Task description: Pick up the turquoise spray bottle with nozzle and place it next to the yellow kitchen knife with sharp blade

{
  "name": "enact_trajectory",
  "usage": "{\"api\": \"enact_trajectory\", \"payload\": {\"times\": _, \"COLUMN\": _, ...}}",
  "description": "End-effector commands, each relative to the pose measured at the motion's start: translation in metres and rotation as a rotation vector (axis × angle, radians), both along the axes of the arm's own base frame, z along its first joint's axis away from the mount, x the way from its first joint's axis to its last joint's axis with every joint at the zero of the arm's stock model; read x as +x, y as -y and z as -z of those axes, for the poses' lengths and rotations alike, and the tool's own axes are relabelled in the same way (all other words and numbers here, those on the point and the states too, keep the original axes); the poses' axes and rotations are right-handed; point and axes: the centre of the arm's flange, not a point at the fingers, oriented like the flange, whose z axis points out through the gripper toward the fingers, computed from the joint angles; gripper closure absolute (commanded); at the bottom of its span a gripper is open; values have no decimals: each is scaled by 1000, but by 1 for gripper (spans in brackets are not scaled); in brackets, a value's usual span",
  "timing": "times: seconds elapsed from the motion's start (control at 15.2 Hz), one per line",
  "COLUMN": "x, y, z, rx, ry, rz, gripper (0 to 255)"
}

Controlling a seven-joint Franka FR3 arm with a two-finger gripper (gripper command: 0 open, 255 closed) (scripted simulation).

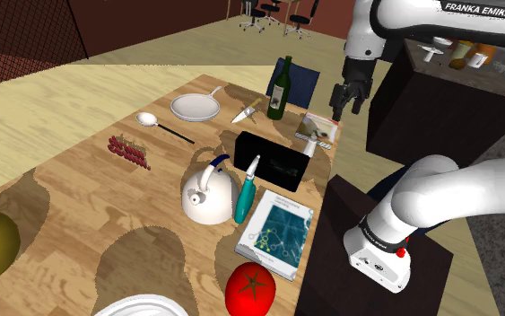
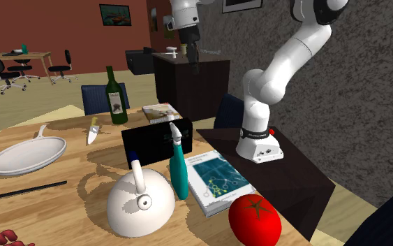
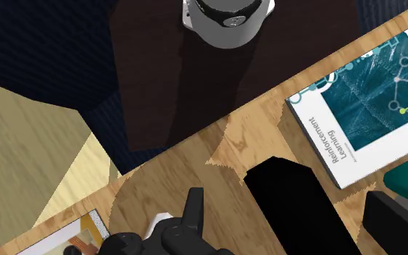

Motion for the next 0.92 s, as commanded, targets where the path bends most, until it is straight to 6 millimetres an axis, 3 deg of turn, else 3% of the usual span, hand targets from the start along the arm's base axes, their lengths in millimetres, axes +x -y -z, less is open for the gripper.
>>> {"api": "enact_trajectory", "payload": {"times": 0.0, "x": 0, "y": 0, "z": 0, "rx": 0, "ry": 0, "rz": 0, "gripper": 0}}
{"api": "enact_trajectory", "payload": {"times": 0.86, "x": 32, "y": -100, "z": 108, "rx": 103, "ry": -127, "rz": 522, "gripper": 0}}
